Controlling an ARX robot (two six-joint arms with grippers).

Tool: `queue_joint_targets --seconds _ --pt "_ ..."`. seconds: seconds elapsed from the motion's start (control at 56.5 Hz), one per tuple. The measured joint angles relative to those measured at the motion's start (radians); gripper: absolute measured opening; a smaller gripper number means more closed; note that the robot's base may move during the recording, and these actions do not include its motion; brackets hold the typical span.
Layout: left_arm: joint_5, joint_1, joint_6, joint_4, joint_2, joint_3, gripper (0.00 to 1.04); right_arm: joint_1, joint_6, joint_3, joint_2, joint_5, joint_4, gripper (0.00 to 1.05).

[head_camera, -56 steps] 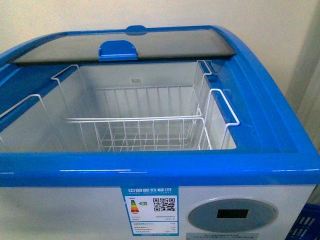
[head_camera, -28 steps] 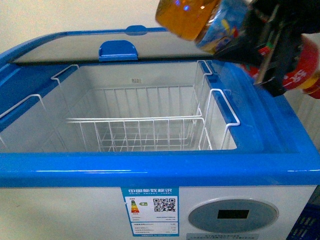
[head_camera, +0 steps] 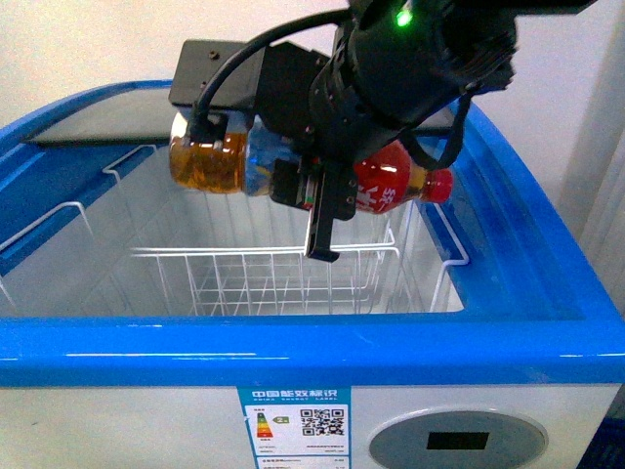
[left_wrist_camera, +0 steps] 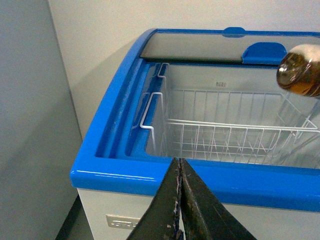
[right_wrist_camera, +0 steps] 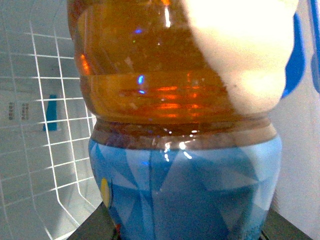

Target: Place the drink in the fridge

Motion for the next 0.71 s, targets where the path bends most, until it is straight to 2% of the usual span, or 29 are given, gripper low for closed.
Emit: queue_joint_targets --seconds 0.354,0.709 --pt "0.000 0.000 0.000 -0.133 -0.135 0.000 0.03 0.008 -0.008 0.097 0.151 0.058 -0.003 0.37" --pt "0.000 0.000 0.000 -0.210 -0.211 0.000 0.03 0.031 -0.028 0.076 0.176 0.067 0.100 0.37"
